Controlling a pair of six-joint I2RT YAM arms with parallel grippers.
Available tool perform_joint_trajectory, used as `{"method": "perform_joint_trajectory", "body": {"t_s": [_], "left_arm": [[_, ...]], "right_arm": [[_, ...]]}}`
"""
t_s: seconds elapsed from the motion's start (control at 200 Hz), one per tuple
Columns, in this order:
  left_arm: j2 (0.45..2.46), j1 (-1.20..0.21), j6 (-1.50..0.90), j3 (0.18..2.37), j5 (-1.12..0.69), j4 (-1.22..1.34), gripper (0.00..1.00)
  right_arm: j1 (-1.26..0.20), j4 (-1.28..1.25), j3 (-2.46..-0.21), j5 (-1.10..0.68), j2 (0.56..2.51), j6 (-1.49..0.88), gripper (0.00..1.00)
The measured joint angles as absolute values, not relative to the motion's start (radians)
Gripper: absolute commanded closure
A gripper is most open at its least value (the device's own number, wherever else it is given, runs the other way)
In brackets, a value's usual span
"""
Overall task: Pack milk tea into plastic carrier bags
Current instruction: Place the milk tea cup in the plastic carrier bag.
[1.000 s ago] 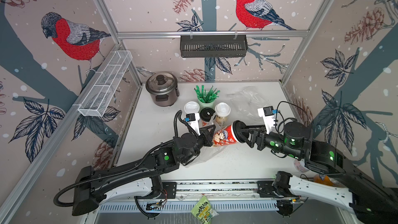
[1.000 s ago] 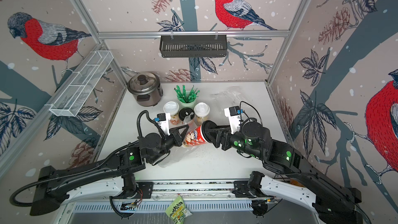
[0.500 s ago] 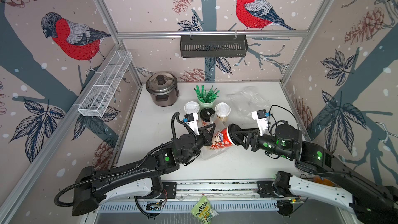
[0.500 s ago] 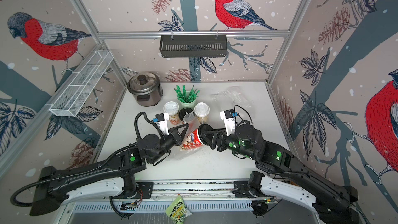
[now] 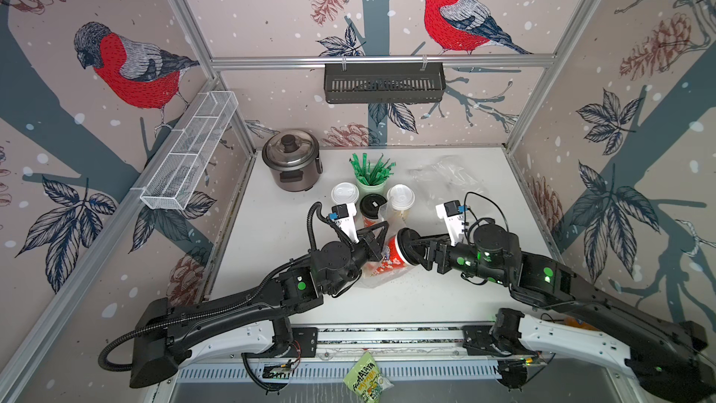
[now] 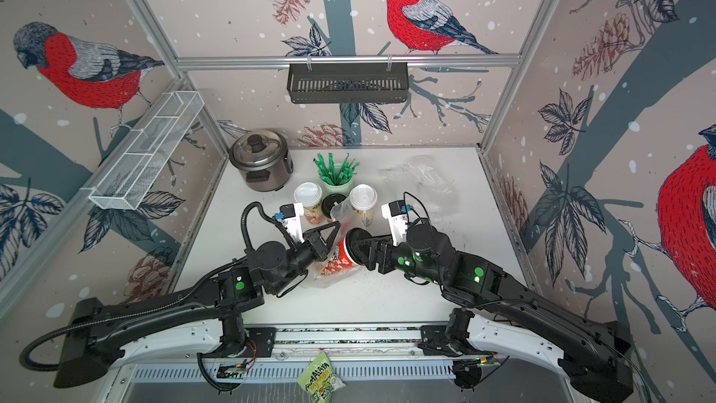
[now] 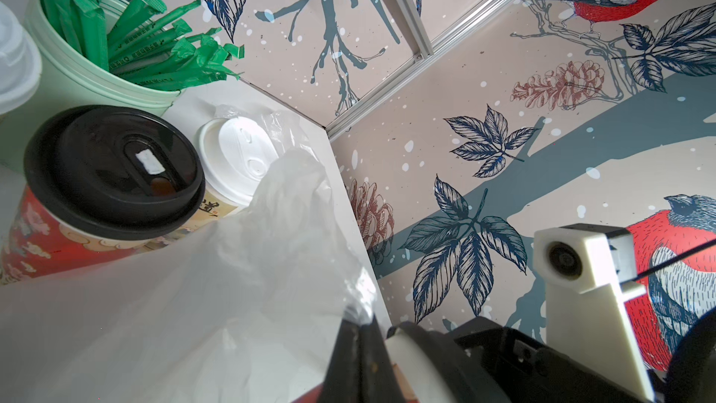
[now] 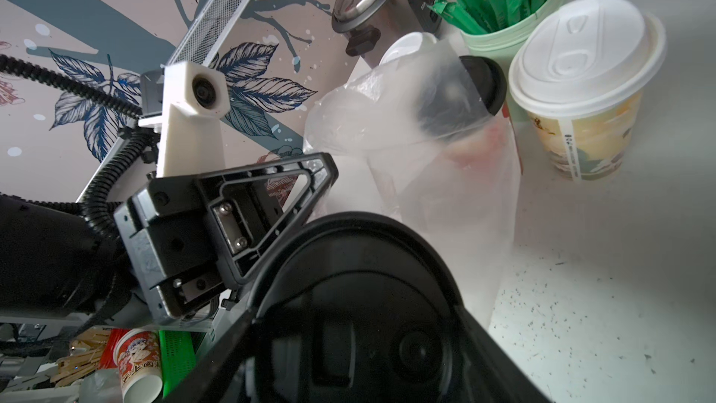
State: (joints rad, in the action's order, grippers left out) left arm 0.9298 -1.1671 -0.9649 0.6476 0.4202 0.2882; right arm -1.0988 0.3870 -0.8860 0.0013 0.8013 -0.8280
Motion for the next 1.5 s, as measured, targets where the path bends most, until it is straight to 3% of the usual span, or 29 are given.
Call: {"method": "perform_joint_trajectory", "body": {"t_s": [0.345,0.625,1.061,1.246,1.501], "left_arm": [[0.92,-1.167,-0.971,0.647,0.421,0.309,1.0],[0.883,-1.167,-0.973,0.647,0.423,0.307,1.0],[0.788,-1.167,-1.011,0.621,0.446,0.187,1.0],[0.782,-1.167,-1.024,0.613,0.436,0.097,1.0],[0.75,-1.167,-1.048,0.585,0.443,0.041,1.0]], "right_arm": [[-1.296,0.366,-0.923,0.181,0.967,-0.833,0.67],[-1.34,0.495,-1.013,0.313,1.114,-0.83,0.67],[-1.412,0.779,-1.158,0.321,1.252,-0.783,0.63],[-1.417,0.775,-1.165,0.318,1.333,-0.758,0.51],[-1.419,0.77,-1.197,0.338,1.367,-0.75,0.16]]}}
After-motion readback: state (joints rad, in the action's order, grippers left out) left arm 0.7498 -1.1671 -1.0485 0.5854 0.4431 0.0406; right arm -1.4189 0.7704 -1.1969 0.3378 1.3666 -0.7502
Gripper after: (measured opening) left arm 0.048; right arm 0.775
